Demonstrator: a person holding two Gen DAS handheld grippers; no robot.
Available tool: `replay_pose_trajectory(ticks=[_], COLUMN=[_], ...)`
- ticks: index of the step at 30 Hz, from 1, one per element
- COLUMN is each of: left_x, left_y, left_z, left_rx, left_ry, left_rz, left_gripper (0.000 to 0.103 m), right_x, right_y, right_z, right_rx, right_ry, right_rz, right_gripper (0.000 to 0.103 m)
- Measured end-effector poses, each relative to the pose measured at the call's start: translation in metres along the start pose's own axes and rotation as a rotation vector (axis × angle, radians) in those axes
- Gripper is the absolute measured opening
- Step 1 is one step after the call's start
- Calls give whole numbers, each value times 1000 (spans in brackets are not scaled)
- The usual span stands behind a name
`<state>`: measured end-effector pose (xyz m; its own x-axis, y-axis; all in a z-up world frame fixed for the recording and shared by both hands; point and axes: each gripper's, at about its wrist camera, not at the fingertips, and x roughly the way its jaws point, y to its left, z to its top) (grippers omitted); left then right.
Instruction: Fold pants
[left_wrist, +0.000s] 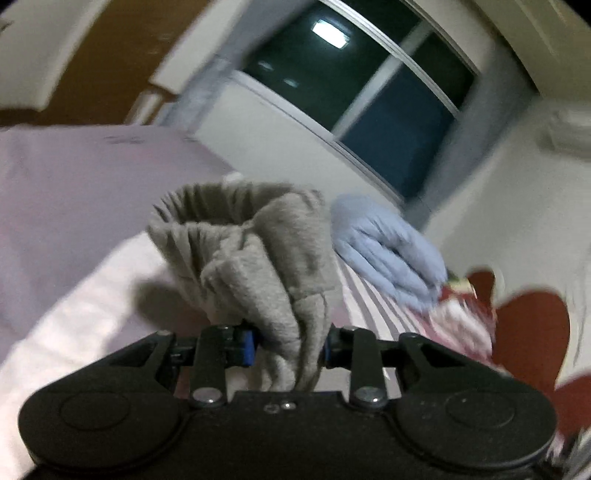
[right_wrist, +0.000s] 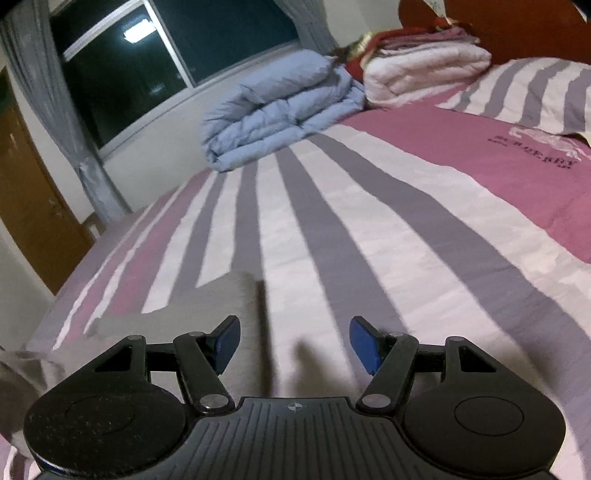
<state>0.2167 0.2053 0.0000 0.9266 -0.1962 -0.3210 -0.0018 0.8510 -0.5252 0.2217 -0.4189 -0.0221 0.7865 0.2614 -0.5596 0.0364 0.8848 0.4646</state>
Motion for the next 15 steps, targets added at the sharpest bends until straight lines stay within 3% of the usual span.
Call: replay_pose_trajectory(ticks=[8,15], left_x=[37,91], left_y=[-102,-185], left_z=[-39,-93], left_rx=[162,279], left_ry=[70,220], left_rz=[-57,-188], left_gripper=[21,21], right_x=[-3,-20], right_y=[-33,-72], right_z=[6,17], right_rx=[24,97], right_ry=[13,-10], right_rz=[28,25], right_gripper=[66,66])
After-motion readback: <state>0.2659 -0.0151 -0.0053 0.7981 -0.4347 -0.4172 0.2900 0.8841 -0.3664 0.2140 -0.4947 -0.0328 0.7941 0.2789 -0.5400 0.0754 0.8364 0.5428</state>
